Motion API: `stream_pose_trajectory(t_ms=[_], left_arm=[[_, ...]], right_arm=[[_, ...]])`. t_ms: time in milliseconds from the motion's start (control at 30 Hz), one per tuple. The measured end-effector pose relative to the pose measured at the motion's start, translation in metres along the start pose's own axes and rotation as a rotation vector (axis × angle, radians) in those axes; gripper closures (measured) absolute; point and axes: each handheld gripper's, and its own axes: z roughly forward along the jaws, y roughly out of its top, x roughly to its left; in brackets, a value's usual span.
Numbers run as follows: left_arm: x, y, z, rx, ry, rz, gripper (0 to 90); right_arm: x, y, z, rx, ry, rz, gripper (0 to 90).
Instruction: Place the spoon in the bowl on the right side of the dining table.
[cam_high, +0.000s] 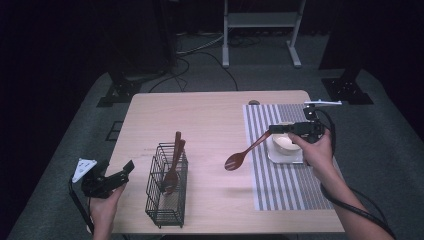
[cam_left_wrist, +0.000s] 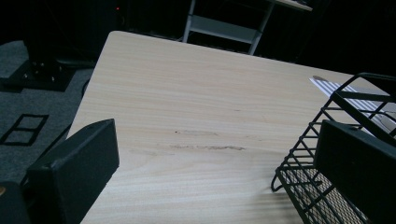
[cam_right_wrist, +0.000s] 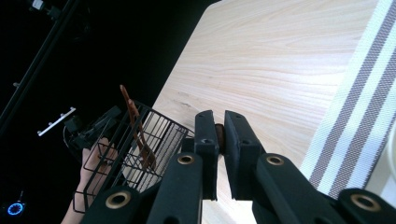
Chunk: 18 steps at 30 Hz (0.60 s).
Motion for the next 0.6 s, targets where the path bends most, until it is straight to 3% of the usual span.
stream_pose_trajectory(t_ms=[600], left_arm=[[0.000, 0.000, 0.000, 0.001, 0.001, 0.000, 0.0]], right_arm=[[-0.015, 0.000, -0.015, -0.035, -0.032, 0.027, 83.6]])
